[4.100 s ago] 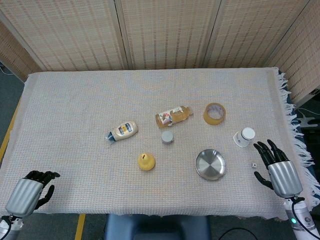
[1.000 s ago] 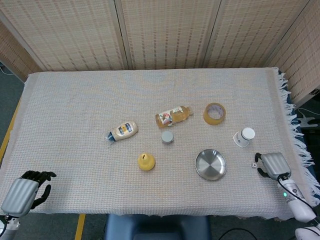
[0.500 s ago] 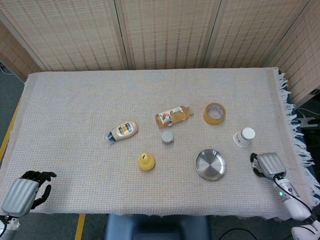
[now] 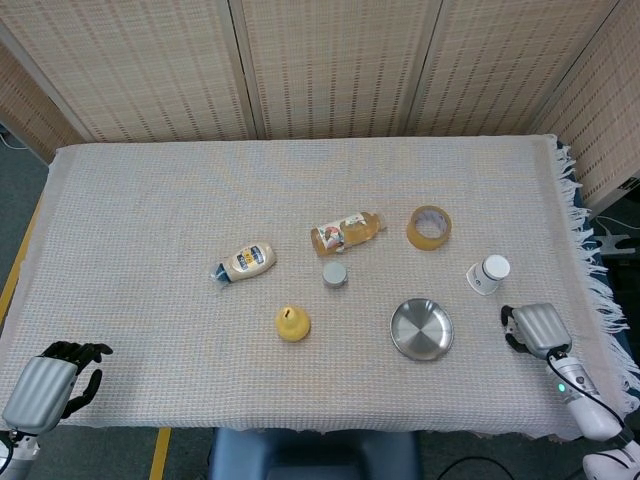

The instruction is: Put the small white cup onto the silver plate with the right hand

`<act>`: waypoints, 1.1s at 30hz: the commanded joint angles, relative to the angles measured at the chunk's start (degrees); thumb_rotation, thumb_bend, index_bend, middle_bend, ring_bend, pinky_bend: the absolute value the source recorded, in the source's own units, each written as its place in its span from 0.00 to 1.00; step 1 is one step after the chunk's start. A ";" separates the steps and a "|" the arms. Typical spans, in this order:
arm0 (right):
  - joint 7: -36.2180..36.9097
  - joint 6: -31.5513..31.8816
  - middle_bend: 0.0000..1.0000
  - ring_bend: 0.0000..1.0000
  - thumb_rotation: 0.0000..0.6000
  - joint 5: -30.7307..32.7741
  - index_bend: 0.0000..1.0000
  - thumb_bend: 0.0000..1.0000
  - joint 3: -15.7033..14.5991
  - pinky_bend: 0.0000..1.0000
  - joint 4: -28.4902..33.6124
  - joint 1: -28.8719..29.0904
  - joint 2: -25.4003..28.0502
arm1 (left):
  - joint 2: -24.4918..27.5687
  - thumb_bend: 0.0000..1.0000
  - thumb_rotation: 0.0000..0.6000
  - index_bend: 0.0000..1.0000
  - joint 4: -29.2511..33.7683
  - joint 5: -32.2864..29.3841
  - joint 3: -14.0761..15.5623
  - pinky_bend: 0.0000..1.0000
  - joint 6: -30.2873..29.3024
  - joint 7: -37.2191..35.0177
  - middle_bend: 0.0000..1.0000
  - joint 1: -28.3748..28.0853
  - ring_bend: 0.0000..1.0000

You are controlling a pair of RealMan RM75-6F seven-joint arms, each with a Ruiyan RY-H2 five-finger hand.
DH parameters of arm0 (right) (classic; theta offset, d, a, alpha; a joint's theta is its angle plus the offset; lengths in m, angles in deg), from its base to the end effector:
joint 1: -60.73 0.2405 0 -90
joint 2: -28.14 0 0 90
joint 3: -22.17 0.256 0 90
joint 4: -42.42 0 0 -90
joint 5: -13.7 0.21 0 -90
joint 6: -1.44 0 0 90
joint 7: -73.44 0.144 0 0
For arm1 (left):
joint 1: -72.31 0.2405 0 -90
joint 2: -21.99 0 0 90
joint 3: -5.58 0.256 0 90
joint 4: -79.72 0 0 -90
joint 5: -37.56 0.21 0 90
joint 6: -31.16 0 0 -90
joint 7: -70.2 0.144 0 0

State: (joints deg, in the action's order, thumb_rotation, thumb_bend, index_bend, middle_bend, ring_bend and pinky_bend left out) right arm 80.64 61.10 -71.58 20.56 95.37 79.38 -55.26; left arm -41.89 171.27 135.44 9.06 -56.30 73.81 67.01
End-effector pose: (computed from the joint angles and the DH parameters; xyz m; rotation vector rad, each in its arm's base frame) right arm -0.3956 -0.2577 0.0690 1.7170 -0.9267 0.5048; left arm -0.2923 0.1568 0.1408 -1.6281 -0.7996 -0.9173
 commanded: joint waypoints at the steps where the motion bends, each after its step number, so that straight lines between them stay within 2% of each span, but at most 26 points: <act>1: -0.14 -0.10 0.86 0.76 1.00 0.08 0.45 0.21 -0.01 1.00 0.12 -0.04 0.07 | 0.02 0.51 1.00 0.37 0.03 0.01 -0.01 0.38 -0.01 -0.01 0.46 0.00 0.42; 5: -0.65 -0.44 0.86 0.76 1.00 0.29 0.41 0.21 -0.06 1.00 0.16 -0.06 0.07 | 0.04 0.51 1.00 0.37 0.03 0.05 -0.01 0.38 -0.12 -0.08 0.46 0.03 0.42; 9: -0.91 -0.74 0.86 0.76 1.00 0.54 0.42 0.21 0.00 1.00 0.27 -0.04 -0.02 | 0.04 0.51 1.00 0.37 0.02 -0.04 -0.03 0.38 -0.01 -0.12 0.46 0.01 0.42; 12: -1.07 -0.67 0.87 0.76 1.00 0.72 0.47 0.21 0.09 1.00 0.42 -0.13 -0.07 | 0.06 0.52 1.00 0.37 0.03 -0.01 -0.03 0.38 -0.02 -0.11 0.46 0.00 0.42; 17: -1.38 0.83 0.88 0.79 1.00 0.67 0.61 0.21 0.48 1.00 0.06 -0.47 -0.54 | 0.09 0.52 1.00 0.37 0.01 0.00 -0.05 0.38 -0.15 -0.20 0.46 0.05 0.42; 21: -1.70 1.97 0.89 0.79 1.00 0.43 0.65 0.21 0.65 1.00 -0.10 -0.68 -0.65 | 0.09 0.51 1.00 0.37 0.04 0.02 -0.06 0.38 -0.18 -0.20 0.46 0.06 0.42; 24: -2.22 2.50 0.89 0.79 1.00 0.27 0.62 0.21 0.64 1.00 -0.01 -0.81 -0.51 | 0.08 0.51 1.00 0.37 0.02 0.04 -0.06 0.38 -0.19 -0.20 0.46 0.07 0.42; 29: -3.82 2.09 0.89 0.79 1.00 0.79 0.47 0.21 0.59 1.00 0.67 -1.06 0.05 | 0.12 0.51 1.00 0.37 0.07 -0.01 -0.07 0.38 -0.19 -0.28 0.46 0.08 0.42; 33: -5.73 1.04 0.89 0.79 1.00 1.76 0.43 0.21 0.68 1.00 1.97 -1.19 0.70 | 0.15 0.51 1.00 0.37 0.11 0.03 -0.05 0.38 -0.20 -0.28 0.46 0.09 0.42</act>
State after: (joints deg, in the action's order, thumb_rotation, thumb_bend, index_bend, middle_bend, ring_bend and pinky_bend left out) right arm 75.33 62.44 -70.12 21.20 96.97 78.25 -54.79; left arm -41.74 171.38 135.47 9.01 -56.49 73.53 67.10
